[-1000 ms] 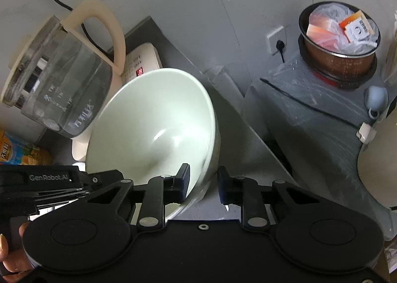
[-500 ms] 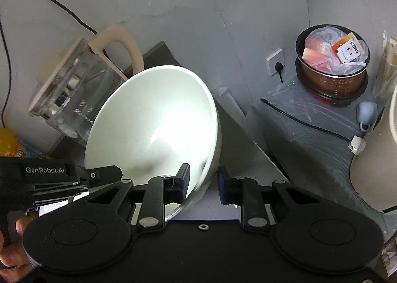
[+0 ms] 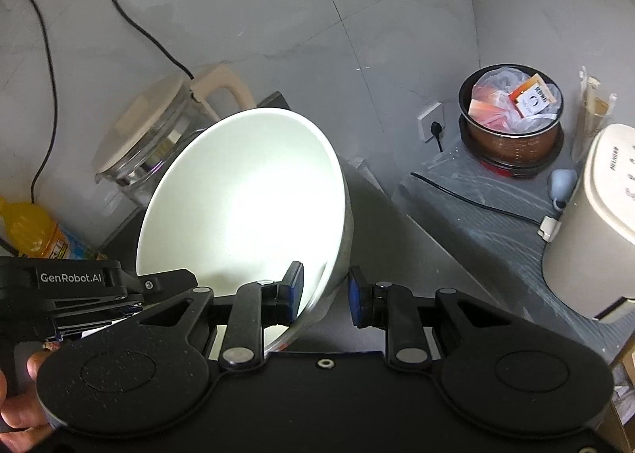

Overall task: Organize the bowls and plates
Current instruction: 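Carry the second pale green bowl with both tools and lower it onto the stacked bowls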

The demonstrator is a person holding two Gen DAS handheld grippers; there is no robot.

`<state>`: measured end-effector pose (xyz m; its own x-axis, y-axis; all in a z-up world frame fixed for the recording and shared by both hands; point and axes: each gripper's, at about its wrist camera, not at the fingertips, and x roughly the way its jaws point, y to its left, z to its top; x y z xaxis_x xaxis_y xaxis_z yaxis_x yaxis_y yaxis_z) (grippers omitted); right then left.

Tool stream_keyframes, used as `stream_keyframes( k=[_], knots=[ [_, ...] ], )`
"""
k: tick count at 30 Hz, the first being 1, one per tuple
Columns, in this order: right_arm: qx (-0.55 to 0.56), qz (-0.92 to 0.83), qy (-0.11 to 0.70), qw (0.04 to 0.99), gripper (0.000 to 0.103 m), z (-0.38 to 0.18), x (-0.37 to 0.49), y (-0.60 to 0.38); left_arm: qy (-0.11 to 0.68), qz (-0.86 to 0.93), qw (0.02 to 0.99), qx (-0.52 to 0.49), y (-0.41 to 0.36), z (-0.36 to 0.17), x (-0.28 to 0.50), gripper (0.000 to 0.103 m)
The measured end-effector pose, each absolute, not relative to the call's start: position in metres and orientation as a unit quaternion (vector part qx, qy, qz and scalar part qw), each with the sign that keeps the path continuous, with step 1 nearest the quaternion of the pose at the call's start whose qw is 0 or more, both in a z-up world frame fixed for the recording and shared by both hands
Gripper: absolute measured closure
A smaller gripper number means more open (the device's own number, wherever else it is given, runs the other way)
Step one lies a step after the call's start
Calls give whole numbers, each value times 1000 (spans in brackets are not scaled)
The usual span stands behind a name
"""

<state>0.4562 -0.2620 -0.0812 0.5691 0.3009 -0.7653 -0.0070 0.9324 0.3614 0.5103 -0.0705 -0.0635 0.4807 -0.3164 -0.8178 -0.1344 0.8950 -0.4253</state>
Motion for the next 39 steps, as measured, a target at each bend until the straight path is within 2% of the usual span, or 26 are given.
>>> stream_keyframes(
  k=[16, 39],
  knots=[
    [172, 50, 455, 872, 79, -73, 392, -269, 507, -97, 832, -202, -77, -51, 445, 92],
    [123, 54, 497, 857, 77, -77, 358, -243, 550, -92, 804, -208, -64, -78, 409, 89]
  ],
)
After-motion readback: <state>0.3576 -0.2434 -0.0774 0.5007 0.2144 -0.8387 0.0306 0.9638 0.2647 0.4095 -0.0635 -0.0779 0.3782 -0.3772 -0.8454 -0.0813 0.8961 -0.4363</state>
